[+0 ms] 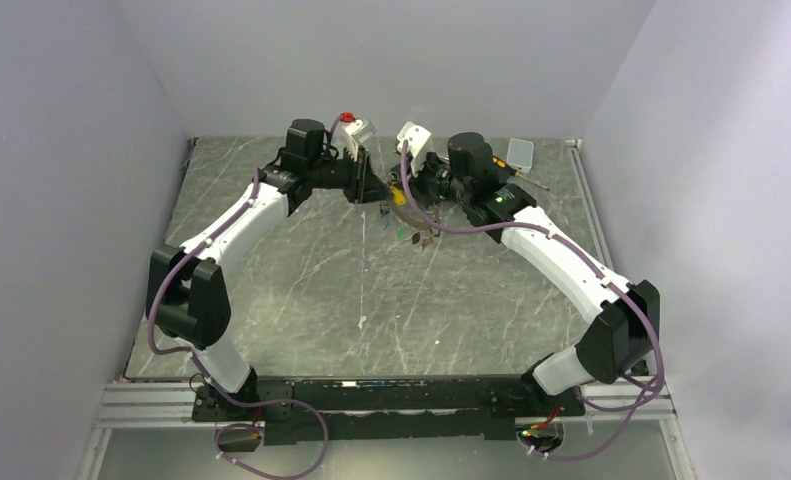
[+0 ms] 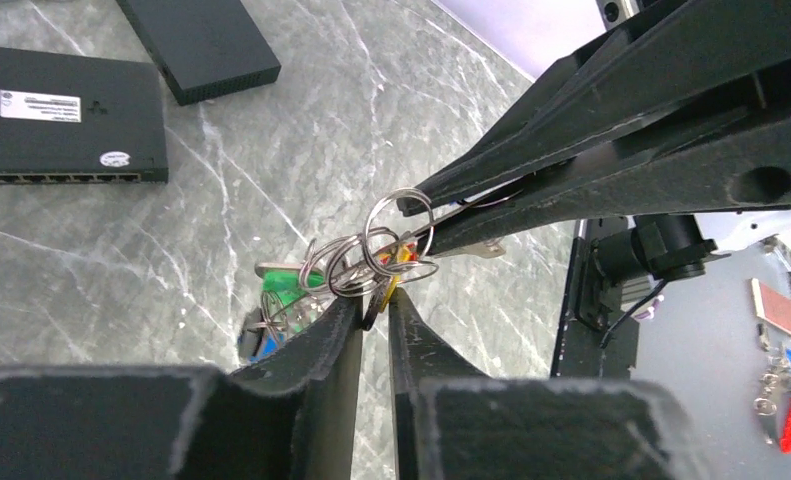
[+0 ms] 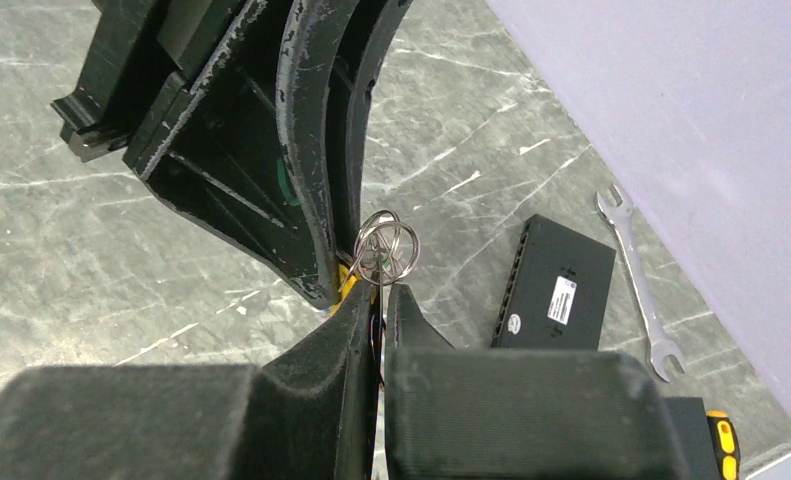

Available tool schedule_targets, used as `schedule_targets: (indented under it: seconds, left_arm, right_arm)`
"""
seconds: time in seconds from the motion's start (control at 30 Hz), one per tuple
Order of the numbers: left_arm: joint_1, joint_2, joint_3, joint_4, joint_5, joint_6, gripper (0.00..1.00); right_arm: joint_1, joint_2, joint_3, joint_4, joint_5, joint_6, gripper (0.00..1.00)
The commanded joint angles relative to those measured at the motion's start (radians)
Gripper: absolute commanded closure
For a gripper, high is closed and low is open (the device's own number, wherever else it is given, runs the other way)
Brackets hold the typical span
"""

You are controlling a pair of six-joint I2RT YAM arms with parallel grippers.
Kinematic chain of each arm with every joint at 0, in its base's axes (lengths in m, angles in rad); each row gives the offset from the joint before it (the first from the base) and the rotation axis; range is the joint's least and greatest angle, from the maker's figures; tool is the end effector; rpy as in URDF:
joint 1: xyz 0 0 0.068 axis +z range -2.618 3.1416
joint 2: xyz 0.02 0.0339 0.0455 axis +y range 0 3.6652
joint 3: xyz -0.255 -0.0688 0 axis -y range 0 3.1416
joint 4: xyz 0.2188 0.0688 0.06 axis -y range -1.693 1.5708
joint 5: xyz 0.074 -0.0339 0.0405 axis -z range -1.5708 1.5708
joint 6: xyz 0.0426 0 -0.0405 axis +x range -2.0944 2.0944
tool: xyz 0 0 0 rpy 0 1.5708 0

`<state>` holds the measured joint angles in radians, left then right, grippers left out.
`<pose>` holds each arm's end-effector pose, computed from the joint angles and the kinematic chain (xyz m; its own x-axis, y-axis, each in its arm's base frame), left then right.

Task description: Remove the keys from the keyring

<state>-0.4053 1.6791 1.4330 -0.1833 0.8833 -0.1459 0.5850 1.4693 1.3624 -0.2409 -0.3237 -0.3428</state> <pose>0.3236 -0.1747 0.3298 -0.5088 0.1179 -0.8528 0.8308 0.3267 -0.4505 0.2640 0.1911 0.3645 -0.0079 -0.3874 -0.9219 -0.8234 0.5256 -0.2139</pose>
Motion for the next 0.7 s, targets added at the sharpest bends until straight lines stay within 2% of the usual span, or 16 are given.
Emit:
schedule_targets:
  seconds: [0.0,0.1,0.33,0.67]
  left_arm:
    - [-0.003,0.009,0.038,0.019,-0.009,-0.003,0.87]
    - [-0.003,0.002,0.065,-0.041,-0.021,0.036,1.00]
    - [-0.003,-0.026,0.129,-0.217,-0.077,0.134,1.00]
    - [-0.039,0.030,0.138,-0.164,-0.001,0.110,1.00]
  right_arm:
    - [0.005,-0.035,0.012,0.088,-0.018,0.021,1.00]
    - [0.004,-0.042,-0.020,0.098,-0.003,0.021,1.00]
    - [-0.031,-0.074,-0.120,0.158,0.021,0.078,1.00]
    - [-0.054,-0.064,-0.129,0.222,-0.108,0.187,1.00]
